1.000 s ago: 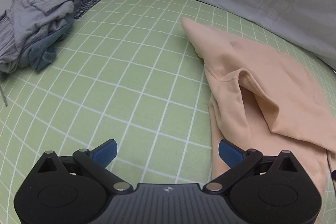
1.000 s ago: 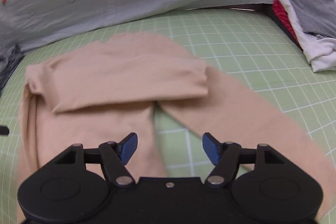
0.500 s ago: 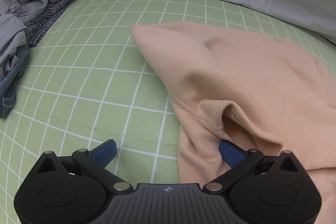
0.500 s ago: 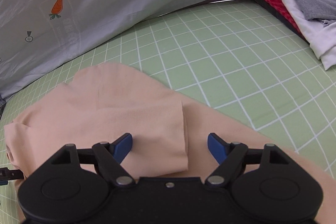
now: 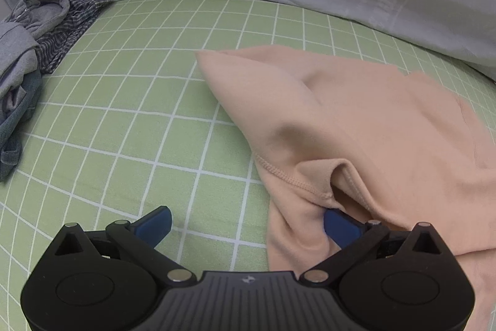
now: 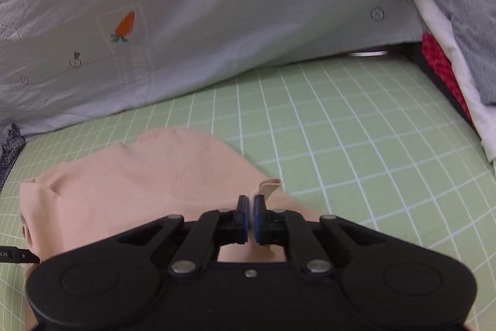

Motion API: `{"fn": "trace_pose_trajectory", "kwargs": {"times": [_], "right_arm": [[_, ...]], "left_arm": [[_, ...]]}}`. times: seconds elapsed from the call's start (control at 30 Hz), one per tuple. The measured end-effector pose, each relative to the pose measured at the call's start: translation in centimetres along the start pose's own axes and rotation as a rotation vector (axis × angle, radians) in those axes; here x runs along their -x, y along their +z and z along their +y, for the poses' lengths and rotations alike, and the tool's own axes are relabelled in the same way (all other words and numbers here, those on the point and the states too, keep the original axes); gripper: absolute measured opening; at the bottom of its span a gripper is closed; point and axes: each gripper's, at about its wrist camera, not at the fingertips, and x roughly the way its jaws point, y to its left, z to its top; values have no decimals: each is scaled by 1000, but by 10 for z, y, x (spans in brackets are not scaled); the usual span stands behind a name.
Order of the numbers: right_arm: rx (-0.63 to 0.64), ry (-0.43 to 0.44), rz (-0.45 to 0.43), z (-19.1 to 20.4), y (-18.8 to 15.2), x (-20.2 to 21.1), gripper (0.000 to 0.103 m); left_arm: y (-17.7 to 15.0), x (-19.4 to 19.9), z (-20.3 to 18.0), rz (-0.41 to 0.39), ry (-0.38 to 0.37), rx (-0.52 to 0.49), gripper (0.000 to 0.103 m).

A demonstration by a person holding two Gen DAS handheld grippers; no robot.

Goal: Fold clothes

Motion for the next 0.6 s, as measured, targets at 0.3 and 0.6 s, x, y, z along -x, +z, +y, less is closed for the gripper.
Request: {"fn": "trace_pose_trajectory", "kwargs": {"times": [0.3,0.6], "right_arm": [[-142,-202,-243,-37,48,21,4],[-173,-263,-115,-55,37,-10,4]], "left_arm": [[26,20,19,-105,-30,118,103],[57,-2,6,-101,-140,160,102]]}}
